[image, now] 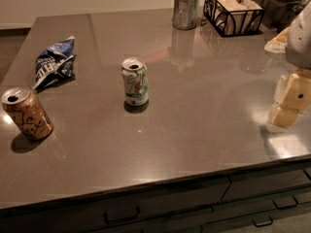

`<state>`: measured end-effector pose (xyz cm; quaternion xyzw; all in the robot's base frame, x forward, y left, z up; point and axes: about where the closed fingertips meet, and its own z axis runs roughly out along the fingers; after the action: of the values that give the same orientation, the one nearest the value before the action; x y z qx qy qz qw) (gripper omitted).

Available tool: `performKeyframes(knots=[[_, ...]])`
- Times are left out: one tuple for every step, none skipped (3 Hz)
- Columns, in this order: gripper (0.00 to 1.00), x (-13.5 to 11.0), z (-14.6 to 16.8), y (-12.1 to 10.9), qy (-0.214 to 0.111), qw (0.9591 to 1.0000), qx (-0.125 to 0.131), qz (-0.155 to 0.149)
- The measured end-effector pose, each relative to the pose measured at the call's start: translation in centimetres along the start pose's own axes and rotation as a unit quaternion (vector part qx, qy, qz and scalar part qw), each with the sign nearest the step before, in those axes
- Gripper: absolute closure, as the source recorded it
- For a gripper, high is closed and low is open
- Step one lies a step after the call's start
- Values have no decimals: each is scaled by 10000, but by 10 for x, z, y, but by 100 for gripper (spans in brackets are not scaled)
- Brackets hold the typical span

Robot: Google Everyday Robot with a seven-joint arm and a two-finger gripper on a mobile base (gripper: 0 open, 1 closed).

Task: Move 7up can near orange can

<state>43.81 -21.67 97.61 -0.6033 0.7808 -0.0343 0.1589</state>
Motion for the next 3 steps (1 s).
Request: performKeyframes(knots=[[0,0,0,0,0,10000,1,0],[0,-22,5,-11,-186,9998,34,-12],[0,-63,22,-25,-661,9978,12,15]])
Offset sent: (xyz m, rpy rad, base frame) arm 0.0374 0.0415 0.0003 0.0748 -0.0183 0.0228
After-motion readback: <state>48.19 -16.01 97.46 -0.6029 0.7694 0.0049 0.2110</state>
